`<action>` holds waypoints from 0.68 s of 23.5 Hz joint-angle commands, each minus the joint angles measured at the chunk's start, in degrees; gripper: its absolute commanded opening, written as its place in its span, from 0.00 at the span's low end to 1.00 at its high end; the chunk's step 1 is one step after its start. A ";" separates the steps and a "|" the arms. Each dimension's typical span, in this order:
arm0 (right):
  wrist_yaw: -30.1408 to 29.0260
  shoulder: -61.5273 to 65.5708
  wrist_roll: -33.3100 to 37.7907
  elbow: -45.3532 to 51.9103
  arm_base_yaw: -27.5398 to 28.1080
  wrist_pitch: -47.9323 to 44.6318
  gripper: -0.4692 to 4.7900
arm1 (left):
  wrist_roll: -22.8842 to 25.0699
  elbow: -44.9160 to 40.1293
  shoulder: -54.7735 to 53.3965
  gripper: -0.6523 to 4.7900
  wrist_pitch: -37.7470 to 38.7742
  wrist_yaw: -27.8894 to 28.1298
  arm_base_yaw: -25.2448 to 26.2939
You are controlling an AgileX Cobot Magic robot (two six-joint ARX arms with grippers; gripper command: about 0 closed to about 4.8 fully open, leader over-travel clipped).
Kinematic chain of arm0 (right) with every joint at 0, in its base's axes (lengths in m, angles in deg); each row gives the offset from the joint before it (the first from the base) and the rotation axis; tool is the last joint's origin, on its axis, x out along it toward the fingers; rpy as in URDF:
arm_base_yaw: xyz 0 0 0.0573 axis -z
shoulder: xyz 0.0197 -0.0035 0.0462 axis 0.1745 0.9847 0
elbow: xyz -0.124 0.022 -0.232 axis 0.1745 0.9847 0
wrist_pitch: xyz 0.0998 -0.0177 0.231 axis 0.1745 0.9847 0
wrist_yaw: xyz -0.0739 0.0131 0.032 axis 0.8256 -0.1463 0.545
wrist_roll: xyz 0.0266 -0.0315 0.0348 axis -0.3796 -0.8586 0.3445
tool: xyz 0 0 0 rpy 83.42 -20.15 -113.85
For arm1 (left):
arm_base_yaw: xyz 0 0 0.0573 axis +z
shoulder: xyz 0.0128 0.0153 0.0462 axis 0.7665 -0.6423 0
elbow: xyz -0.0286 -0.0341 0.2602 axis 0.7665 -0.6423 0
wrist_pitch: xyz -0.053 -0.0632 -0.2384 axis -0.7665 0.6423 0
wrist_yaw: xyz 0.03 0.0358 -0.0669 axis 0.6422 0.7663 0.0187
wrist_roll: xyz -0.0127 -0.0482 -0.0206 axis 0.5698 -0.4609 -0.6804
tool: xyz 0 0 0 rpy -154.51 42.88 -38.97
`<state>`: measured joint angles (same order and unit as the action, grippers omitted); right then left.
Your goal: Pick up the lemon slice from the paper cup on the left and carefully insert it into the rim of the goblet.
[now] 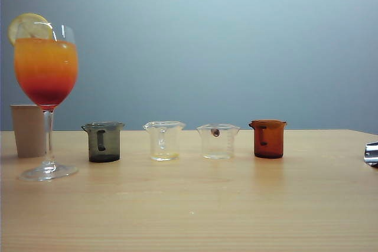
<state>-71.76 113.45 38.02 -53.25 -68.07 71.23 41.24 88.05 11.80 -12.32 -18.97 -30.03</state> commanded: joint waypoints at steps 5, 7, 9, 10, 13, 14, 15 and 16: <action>7.39 -2.60 -0.87 -0.22 0.07 -2.43 0.08 | -5.95 0.11 14.01 0.11 7.58 11.72 -5.55; 11.34 -3.89 -0.90 -0.20 0.07 -1.99 0.08 | -0.90 0.11 20.28 0.11 19.06 19.54 -6.78; 13.70 -5.42 -0.94 -0.17 0.09 -0.44 0.08 | 10.36 0.11 27.52 0.11 34.47 30.36 -8.96; 13.77 -5.99 -0.94 -0.13 0.09 0.94 0.08 | 18.84 0.11 31.95 0.11 43.85 37.79 -11.19; 14.40 -7.19 -1.16 1.05 0.09 2.21 0.08 | 26.60 0.07 40.15 0.11 58.77 50.73 -16.24; 15.98 -7.39 -1.16 2.36 0.07 0.76 0.08 | 27.76 -0.31 43.45 0.11 62.99 54.82 -18.51; 16.87 -7.56 -1.16 3.19 0.07 -0.13 0.08 | 27.93 -0.92 45.16 0.11 64.35 56.63 -19.63; 18.25 -7.72 -1.16 4.66 0.07 -2.10 0.08 | 27.93 -2.54 48.09 0.11 65.64 58.73 -20.98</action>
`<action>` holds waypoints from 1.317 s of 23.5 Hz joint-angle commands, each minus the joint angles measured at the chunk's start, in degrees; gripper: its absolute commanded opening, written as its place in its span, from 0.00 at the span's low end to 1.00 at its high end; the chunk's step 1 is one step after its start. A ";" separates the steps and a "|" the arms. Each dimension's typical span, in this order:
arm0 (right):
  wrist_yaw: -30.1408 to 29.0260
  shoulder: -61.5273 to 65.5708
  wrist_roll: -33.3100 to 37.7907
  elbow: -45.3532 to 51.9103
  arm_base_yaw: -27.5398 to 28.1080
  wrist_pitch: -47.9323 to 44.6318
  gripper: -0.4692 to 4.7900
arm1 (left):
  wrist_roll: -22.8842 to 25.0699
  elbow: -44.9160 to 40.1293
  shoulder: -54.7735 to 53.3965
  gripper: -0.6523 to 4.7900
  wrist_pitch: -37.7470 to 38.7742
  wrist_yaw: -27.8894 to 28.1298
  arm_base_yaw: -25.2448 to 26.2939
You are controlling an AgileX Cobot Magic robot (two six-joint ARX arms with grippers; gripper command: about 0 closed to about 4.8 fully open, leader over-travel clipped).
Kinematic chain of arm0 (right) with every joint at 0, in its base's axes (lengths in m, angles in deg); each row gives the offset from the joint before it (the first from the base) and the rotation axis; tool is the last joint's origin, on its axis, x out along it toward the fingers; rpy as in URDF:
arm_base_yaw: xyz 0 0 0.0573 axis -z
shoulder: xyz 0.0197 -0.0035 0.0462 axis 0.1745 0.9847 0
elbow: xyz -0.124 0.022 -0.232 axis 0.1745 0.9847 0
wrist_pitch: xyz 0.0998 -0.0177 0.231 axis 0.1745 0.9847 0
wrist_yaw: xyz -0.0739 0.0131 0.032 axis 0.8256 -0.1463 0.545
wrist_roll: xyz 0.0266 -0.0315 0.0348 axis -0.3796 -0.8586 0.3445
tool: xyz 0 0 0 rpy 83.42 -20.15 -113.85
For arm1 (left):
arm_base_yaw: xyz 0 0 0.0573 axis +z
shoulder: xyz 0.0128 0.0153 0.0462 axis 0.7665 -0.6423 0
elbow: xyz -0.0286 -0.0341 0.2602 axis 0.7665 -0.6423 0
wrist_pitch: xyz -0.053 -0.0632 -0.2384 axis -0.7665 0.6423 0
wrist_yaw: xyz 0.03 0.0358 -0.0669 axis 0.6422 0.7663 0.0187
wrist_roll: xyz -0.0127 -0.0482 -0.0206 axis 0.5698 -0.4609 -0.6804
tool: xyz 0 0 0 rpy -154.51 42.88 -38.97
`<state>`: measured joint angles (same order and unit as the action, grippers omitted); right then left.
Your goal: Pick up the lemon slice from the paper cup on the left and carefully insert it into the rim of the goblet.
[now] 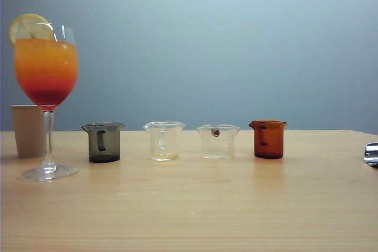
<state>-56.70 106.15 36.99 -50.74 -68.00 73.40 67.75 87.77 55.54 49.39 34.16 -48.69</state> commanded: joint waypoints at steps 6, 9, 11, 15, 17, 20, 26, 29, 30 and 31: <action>4.81 -0.55 -0.07 6.88 0.04 -10.12 0.08 | 0.74 -15.39 18.95 0.11 4.20 5.88 -3.78; 5.25 -0.55 -0.07 6.88 0.00 -9.99 0.08 | 0.77 -20.11 23.54 0.11 4.15 5.86 -3.78; 5.20 -0.55 -0.07 6.88 -0.02 -10.01 0.08 | 0.00 -23.10 24.63 0.11 3.69 5.86 -3.78; 5.22 -0.55 -0.07 6.86 -0.04 -10.01 0.08 | -2.40 -29.86 24.63 0.11 -5.27 5.64 -3.78; 5.20 -0.55 -0.07 6.86 -0.04 -10.01 0.08 | -4.15 -33.48 24.63 0.11 -10.21 5.64 -3.78; 5.20 -0.55 -0.07 6.88 -0.04 -10.01 0.08 | -5.27 -37.77 24.63 0.11 -14.29 5.20 -3.78; 5.20 -0.55 -0.07 6.86 -0.04 -10.01 0.08 | -5.25 -39.74 24.65 0.11 -15.34 10.32 -3.78; 5.20 -0.55 -0.07 6.86 -0.04 -10.01 0.08 | -5.22 -40.28 24.65 0.11 -15.45 14.51 -3.78; 5.20 -0.55 -0.07 6.88 -0.04 -10.01 0.08 | -5.18 -40.70 24.65 0.11 -16.04 14.78 -3.78; 5.20 -0.55 -0.07 6.88 -0.04 -10.01 0.08 | -5.09 -41.18 24.65 0.11 -16.65 14.91 -3.78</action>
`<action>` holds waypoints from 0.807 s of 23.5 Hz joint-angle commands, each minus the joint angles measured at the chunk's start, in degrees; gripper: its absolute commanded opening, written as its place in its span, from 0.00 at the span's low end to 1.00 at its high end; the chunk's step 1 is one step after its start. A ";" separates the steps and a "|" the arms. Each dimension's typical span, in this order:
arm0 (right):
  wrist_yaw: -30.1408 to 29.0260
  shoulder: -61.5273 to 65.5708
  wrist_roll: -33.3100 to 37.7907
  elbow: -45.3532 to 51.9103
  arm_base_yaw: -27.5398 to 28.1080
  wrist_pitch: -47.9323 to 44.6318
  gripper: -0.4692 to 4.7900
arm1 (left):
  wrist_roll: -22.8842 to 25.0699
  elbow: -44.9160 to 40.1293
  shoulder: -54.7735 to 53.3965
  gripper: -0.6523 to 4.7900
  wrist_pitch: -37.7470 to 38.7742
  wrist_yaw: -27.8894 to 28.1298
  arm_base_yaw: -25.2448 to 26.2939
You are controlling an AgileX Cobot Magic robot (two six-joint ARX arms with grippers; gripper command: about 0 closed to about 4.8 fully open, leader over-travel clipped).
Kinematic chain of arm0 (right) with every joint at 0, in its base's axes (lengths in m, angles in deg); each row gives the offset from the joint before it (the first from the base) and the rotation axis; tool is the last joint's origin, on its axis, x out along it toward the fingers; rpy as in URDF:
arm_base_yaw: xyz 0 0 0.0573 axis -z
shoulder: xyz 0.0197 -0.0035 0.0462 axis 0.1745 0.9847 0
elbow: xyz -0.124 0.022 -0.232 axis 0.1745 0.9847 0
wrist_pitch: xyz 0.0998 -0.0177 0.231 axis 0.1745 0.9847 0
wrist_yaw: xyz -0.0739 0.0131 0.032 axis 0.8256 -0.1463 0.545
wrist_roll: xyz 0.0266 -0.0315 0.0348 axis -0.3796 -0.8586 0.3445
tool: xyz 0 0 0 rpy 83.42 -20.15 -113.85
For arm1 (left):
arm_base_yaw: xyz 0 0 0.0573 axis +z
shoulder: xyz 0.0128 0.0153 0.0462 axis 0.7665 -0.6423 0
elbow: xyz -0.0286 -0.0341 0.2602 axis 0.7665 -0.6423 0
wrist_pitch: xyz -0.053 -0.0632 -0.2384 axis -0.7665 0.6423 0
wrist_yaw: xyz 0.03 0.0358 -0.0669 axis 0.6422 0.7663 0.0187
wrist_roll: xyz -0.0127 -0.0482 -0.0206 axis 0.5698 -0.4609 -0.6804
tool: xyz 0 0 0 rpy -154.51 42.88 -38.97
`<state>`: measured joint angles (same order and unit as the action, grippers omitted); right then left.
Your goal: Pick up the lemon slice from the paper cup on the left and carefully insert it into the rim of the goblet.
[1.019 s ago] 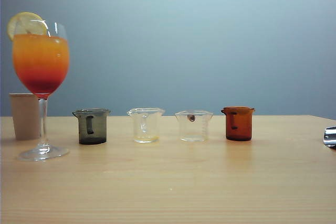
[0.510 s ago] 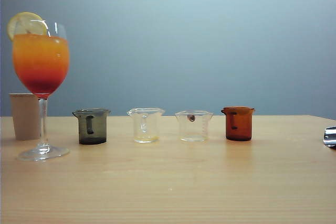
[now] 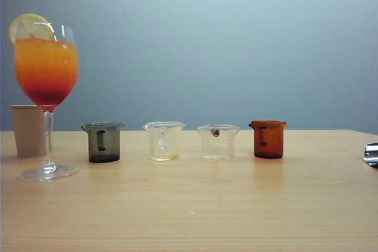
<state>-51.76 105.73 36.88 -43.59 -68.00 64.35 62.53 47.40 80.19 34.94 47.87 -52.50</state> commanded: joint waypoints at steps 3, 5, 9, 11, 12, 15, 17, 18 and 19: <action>0.26 -0.13 0.04 -0.26 -0.04 -0.96 0.08 | 0.46 -2.60 0.00 0.11 -5.01 1.16 0.02; 0.26 -0.13 0.04 -0.26 -0.04 -0.96 0.08 | 0.46 -4.28 0.00 0.11 -8.04 1.16 0.02; 0.26 -0.11 0.04 -0.26 -0.04 -0.96 0.08 | 4.11 -4.33 0.00 0.11 -7.74 1.16 0.22; 0.28 -0.11 0.04 -0.28 -0.04 -0.96 0.08 | 5.05 -4.33 0.00 0.11 -7.41 1.09 0.13; 0.26 -0.11 0.04 -0.28 -0.04 -0.96 0.08 | 4.94 -4.33 0.00 0.11 -7.30 1.05 0.13; 0.26 -0.11 0.04 -0.28 -0.04 -0.96 0.08 | 4.57 -4.31 0.00 0.12 -6.99 -1.31 0.13; 0.26 -0.11 0.04 -0.28 -0.04 -0.96 0.08 | 2.58 -4.31 0.00 0.19 -7.10 -4.52 0.13; 0.33 -0.11 0.04 -0.26 -0.02 -0.96 0.08 | 2.49 -4.31 0.00 0.21 -7.02 -5.88 0.13; 0.28 -0.11 0.04 -0.26 -0.04 -0.96 0.08 | 2.86 -4.31 0.00 0.22 -6.84 -6.40 0.13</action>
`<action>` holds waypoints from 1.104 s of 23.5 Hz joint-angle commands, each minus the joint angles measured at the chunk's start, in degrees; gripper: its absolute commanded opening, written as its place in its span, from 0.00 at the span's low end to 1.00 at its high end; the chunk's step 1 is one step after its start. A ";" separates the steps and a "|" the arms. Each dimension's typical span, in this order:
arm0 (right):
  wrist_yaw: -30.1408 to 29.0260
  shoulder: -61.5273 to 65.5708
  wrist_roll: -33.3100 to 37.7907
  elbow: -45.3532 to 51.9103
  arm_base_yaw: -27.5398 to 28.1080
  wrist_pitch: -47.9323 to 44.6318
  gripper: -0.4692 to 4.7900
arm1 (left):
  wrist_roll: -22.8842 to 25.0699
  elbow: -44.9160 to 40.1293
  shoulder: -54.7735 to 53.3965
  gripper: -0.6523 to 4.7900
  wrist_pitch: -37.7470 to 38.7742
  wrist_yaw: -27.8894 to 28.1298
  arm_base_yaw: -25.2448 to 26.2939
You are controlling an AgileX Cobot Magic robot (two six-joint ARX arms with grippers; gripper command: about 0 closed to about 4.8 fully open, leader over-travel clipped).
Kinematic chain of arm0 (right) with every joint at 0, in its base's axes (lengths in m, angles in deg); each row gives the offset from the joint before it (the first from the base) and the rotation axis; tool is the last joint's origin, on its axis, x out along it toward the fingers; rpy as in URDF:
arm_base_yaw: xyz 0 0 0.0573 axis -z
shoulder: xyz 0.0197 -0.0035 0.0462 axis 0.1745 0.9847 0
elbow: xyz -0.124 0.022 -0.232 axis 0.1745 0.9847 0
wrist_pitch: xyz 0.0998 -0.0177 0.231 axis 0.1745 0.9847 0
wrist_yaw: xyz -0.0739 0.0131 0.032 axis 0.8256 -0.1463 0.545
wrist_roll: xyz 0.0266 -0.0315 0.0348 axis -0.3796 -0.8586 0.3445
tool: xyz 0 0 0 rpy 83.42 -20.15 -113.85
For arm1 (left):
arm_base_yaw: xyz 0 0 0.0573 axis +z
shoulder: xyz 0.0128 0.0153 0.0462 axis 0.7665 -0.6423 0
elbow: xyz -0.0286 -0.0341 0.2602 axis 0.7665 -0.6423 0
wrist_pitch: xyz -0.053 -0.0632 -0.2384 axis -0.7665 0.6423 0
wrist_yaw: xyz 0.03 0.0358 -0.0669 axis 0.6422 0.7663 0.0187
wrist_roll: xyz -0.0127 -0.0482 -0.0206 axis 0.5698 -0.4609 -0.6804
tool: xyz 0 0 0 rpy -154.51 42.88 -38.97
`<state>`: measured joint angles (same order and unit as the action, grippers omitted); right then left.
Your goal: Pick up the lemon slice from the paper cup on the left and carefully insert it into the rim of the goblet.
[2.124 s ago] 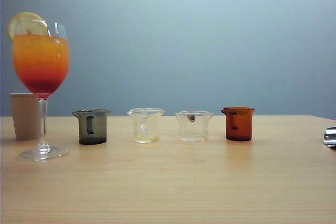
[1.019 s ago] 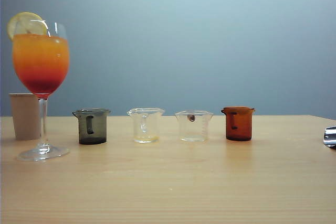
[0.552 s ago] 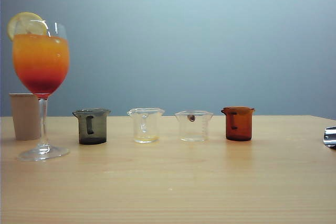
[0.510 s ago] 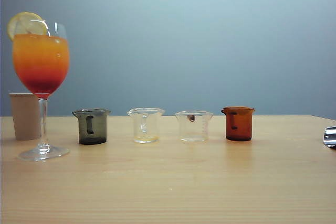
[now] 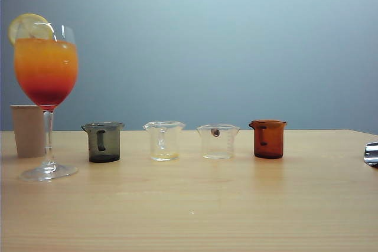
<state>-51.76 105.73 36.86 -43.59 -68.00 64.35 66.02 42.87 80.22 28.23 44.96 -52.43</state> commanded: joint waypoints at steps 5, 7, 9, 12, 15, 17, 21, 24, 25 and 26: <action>0.26 -0.11 0.07 -0.28 -0.04 -0.96 0.08 | -0.48 0.20 -0.02 0.21 2.01 2.60 0.09; 0.26 -0.11 0.07 -0.26 -0.04 -0.96 0.08 | -0.50 0.20 -0.02 0.21 2.38 4.72 0.11; 0.28 -0.11 0.07 -0.26 -0.04 -0.96 0.08 | -0.48 0.20 -0.02 0.21 2.43 6.51 0.11; 0.26 -0.11 0.07 -0.26 -0.04 -0.96 0.08 | -0.48 0.20 -0.02 0.13 2.47 7.39 0.11; 0.26 -0.11 0.07 -0.26 -0.04 -0.96 0.08 | -0.50 0.20 -0.02 0.11 2.43 7.28 0.11; 0.26 -0.11 0.07 -0.26 -0.04 -0.96 0.08 | -0.50 0.20 -0.02 0.12 2.43 7.28 0.09; 0.26 -0.11 0.07 -0.28 -0.04 -0.96 0.08 | -0.50 0.20 -0.02 0.12 2.64 7.30 0.09; 0.26 -0.11 0.07 -0.26 -0.04 -0.96 0.08 | -0.50 0.20 -0.02 0.12 2.64 7.30 0.09; 0.26 -0.11 0.07 -0.26 -0.04 -0.98 0.08 | -0.50 0.20 -0.02 0.12 2.64 7.30 0.09; 0.26 -0.11 0.07 -0.26 -0.04 -0.96 0.08 | -0.50 0.20 -0.02 0.12 2.64 7.30 0.09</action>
<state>-51.76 105.73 36.86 -43.59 -68.00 64.33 65.48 42.87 80.22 31.22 51.96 -52.43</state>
